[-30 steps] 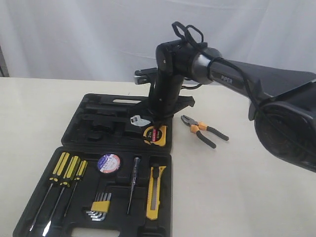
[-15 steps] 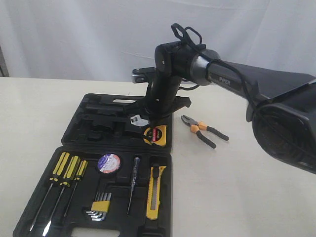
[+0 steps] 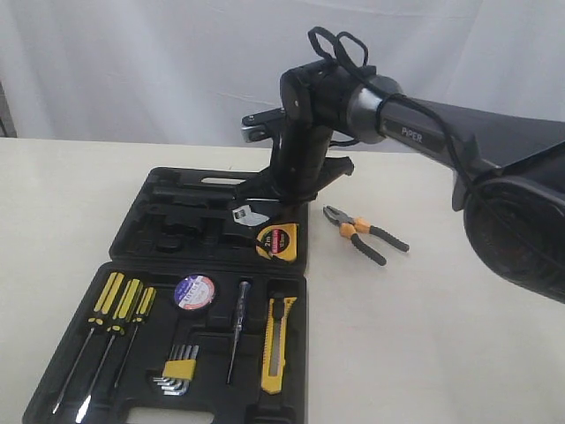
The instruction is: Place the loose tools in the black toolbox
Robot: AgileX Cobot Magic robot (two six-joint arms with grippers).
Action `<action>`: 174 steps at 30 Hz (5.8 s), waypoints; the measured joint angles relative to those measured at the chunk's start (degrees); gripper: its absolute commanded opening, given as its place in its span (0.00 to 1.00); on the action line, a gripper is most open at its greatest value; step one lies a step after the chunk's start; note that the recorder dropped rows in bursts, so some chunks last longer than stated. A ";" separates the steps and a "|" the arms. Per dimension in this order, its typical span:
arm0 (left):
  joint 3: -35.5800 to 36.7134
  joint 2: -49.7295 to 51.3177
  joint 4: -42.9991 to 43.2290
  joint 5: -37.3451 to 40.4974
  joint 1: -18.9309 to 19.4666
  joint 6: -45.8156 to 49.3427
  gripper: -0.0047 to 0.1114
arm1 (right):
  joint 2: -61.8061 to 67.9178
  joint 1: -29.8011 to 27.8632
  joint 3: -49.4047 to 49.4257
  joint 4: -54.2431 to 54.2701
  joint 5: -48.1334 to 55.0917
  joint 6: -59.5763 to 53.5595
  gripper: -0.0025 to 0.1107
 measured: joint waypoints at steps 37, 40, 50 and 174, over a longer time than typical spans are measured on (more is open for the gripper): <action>0.00 0.00 0.00 0.00 0.00 0.00 0.04 | 3.68 -0.22 -1.07 12.22 1.81 -4.06 0.02; 0.00 0.00 0.00 0.00 0.00 0.00 0.04 | 3.19 -0.22 -0.95 12.36 1.67 -4.43 0.02; 0.00 0.00 0.00 0.00 0.00 0.00 0.04 | -7.23 -4.41 0.05 8.09 4.39 -10.51 0.02; 0.00 0.00 0.00 0.00 0.00 0.00 0.04 | -18.49 -16.82 17.91 9.15 4.09 -3.29 0.02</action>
